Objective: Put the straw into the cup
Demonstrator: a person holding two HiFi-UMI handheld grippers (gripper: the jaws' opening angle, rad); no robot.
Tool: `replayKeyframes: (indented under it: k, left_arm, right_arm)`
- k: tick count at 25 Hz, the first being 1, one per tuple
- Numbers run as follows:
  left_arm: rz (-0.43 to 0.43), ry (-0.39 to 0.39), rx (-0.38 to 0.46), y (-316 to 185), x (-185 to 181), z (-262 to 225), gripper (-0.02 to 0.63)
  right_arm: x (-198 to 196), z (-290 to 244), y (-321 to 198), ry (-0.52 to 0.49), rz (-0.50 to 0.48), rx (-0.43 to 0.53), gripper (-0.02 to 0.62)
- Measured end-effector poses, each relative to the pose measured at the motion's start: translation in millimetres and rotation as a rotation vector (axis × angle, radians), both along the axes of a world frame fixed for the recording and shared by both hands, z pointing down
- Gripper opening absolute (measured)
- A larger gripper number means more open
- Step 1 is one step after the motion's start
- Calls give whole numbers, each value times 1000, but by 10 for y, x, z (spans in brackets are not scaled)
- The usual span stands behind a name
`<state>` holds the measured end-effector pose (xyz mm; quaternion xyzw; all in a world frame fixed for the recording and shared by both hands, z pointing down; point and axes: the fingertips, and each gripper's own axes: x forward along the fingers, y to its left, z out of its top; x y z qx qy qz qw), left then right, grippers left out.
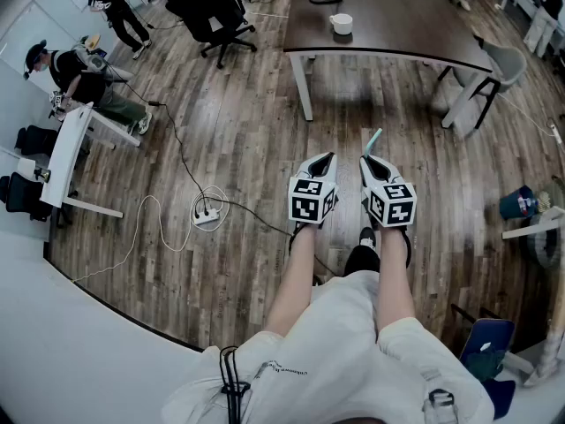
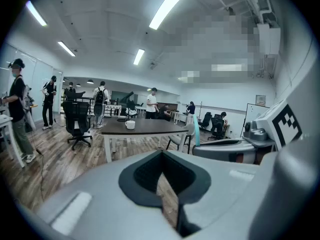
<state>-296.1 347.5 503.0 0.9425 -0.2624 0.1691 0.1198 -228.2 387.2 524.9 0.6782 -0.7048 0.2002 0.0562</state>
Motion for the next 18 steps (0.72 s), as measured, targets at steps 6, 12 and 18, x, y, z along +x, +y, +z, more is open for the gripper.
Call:
replayKeyframes:
  k: [6, 12, 18]
  left_arm:
    - [24, -14, 41, -340, 806, -86, 2]
    - [0, -40, 25, -609, 1516, -84, 2]
    - [-25, -72, 6, -702, 2003, 22, 2]
  right_arm:
    - [783, -63, -433, -17, -14, 36, 41]
    - [1410, -154, -722, -26, -69, 41, 41]
    - [1898, -86, -825, -51, -117, 41, 41]
